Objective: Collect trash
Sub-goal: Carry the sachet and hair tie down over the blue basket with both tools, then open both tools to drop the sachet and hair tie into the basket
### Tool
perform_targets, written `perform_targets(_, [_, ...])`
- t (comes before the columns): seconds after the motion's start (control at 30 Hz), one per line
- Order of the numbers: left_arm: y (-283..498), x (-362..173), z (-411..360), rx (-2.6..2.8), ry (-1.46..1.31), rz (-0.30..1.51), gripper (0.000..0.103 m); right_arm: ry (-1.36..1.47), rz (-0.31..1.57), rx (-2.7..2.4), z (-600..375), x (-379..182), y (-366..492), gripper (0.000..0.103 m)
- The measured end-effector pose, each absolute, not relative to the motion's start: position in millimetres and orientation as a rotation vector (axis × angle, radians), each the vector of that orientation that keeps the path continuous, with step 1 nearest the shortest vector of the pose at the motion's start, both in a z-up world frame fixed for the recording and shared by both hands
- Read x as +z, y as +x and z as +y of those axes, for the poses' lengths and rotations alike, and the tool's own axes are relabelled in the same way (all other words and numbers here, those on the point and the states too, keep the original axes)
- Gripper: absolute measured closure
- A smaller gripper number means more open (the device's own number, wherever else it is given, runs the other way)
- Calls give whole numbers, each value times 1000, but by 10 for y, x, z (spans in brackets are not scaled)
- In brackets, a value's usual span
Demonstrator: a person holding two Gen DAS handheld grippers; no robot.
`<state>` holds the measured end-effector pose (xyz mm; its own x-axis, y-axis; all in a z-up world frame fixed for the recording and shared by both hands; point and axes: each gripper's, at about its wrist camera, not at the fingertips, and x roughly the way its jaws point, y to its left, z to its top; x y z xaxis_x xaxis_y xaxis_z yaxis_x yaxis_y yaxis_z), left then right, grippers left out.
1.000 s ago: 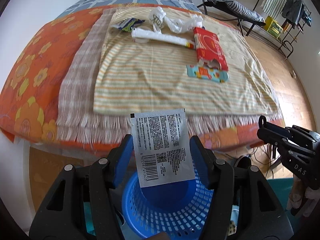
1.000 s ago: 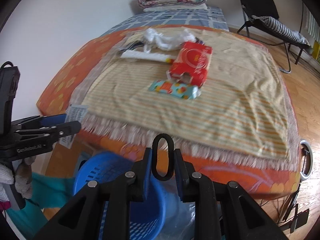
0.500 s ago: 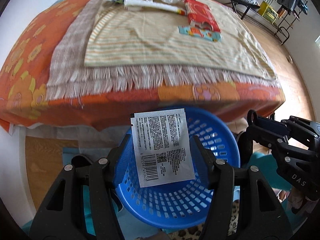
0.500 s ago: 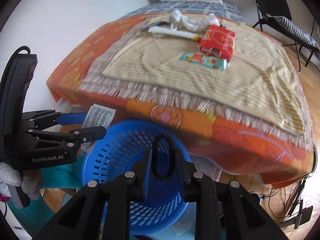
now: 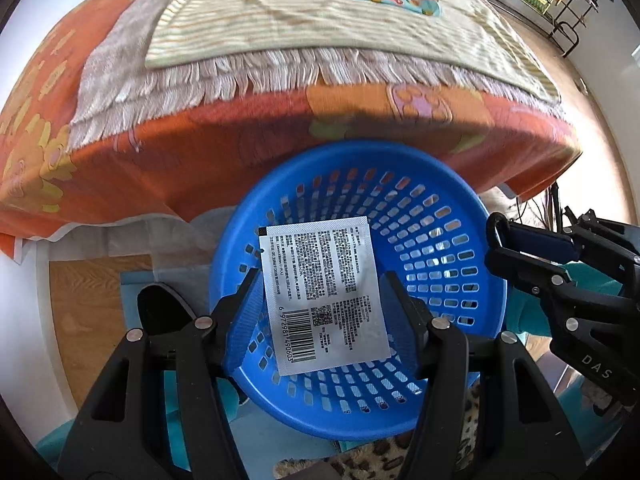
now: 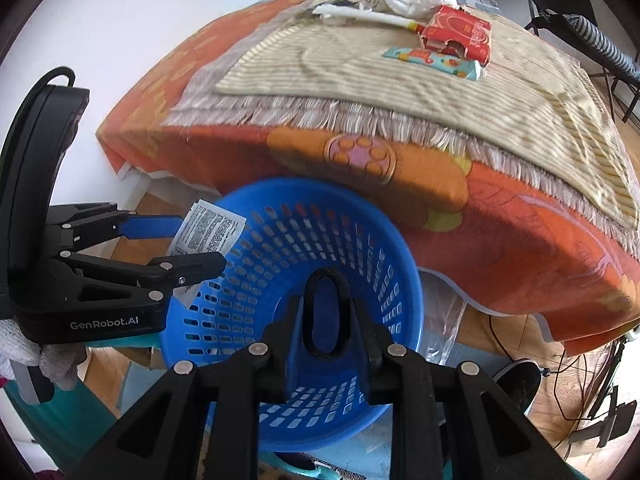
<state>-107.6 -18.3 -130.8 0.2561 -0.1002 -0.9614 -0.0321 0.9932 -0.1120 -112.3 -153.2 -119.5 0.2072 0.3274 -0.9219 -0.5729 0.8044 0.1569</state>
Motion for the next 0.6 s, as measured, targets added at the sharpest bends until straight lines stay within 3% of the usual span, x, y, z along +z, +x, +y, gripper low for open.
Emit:
perform_targets(0.3, [-1075, -1316, -180, -55, -102, 1316, 40, -242, 1220, 648, -1508, -1231, -1165, 65])
perform_targets(0.47, [-1069, -1361, -163, -50, -109, 1338, 39, -253, 1201, 641, -1482, -1217, -1192, 35])
perform_targets(0.6, [-1070, -1388, -144, -43, -118, 1351, 36, -255, 1193, 638, -1480, -1197, -1191, 32])
